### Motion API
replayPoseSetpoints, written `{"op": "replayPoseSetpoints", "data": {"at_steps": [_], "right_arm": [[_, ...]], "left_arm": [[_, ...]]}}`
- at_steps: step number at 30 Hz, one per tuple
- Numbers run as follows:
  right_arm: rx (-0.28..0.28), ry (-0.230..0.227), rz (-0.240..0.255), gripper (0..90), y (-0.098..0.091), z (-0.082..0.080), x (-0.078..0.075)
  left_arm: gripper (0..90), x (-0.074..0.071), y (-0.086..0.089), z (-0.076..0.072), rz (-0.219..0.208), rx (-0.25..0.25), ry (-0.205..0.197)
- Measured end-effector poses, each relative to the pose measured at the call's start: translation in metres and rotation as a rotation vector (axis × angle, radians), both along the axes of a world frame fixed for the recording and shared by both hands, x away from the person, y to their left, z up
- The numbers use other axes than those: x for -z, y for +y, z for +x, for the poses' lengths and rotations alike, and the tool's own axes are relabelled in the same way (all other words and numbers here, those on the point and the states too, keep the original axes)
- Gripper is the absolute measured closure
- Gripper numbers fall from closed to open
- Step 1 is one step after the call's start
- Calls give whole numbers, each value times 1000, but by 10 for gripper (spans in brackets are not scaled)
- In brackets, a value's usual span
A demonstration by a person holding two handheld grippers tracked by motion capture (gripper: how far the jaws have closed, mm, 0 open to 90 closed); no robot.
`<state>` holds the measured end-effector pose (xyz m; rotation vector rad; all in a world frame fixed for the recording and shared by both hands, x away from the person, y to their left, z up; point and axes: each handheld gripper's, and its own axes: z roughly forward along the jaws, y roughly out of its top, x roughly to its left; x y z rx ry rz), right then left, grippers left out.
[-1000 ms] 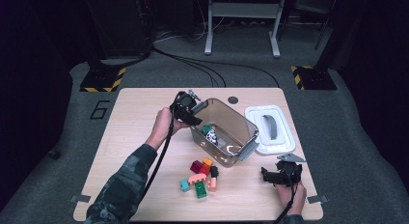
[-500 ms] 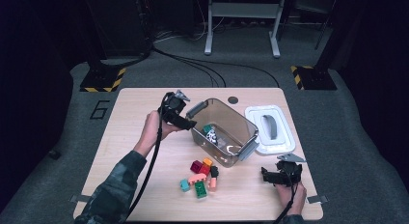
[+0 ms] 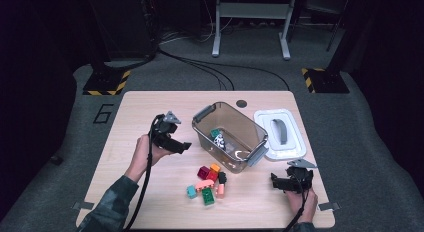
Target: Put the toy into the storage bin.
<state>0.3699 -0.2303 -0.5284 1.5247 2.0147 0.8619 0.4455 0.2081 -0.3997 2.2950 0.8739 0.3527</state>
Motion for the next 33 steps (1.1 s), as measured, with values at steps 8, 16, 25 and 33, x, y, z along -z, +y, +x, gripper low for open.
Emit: {"op": "replayPoseSetpoints", "data": {"at_steps": [8,16,25,33], "right_arm": [[-2,1,-2,31,0,0,0],[0,1,-1,32,0,0,0],[2,1,-1,32,0,0,0],[1,1,-1,32,0,0,0]], "left_arm": [[150,30,8,-23,-22,25,34],[137,53,5,-45,-40,46,60],[133,63,-2,-69,-57,103,85],[182,74,-15,-86,-41,168,104]]}}
